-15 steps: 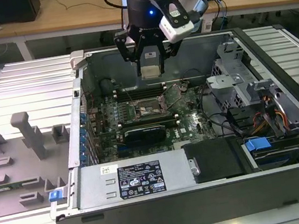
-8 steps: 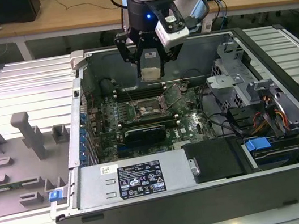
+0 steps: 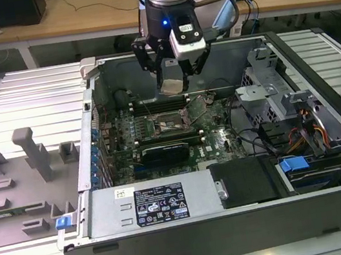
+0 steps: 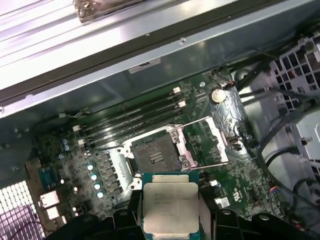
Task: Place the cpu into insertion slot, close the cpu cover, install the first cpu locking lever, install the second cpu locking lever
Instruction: 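Place the cpu into insertion slot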
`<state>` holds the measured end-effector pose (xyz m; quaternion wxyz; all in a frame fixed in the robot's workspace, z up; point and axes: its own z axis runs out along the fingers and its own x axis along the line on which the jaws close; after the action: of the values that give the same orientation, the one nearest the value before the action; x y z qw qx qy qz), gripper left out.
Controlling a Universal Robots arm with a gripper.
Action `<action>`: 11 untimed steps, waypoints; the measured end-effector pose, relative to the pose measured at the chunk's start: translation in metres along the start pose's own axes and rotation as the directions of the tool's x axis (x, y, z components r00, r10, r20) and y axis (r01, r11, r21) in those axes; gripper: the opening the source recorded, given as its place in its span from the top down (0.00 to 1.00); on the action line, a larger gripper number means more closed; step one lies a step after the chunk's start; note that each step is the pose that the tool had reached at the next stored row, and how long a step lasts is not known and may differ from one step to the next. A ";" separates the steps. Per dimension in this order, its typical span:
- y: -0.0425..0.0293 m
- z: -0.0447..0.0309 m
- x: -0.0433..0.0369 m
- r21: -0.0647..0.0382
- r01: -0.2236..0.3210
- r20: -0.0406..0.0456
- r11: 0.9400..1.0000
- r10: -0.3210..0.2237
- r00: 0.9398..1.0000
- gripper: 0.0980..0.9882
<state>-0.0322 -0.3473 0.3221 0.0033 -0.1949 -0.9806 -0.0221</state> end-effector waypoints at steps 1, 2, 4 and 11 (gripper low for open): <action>0.0000 0.0002 0.0000 0.000 -0.015 0.001 1.000 0.015 1.000 0.50; 0.0000 0.0004 0.0000 0.000 -0.040 0.002 0.999 0.040 0.999 0.50; 0.0000 0.0012 0.0000 -0.001 -0.104 0.004 0.995 0.104 0.995 0.50; -0.0002 0.0047 -0.0001 -0.006 -0.285 0.012 0.959 0.285 0.959 0.50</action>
<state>-0.0322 -0.3473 0.3174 0.0001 -0.3340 -0.9423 -0.0221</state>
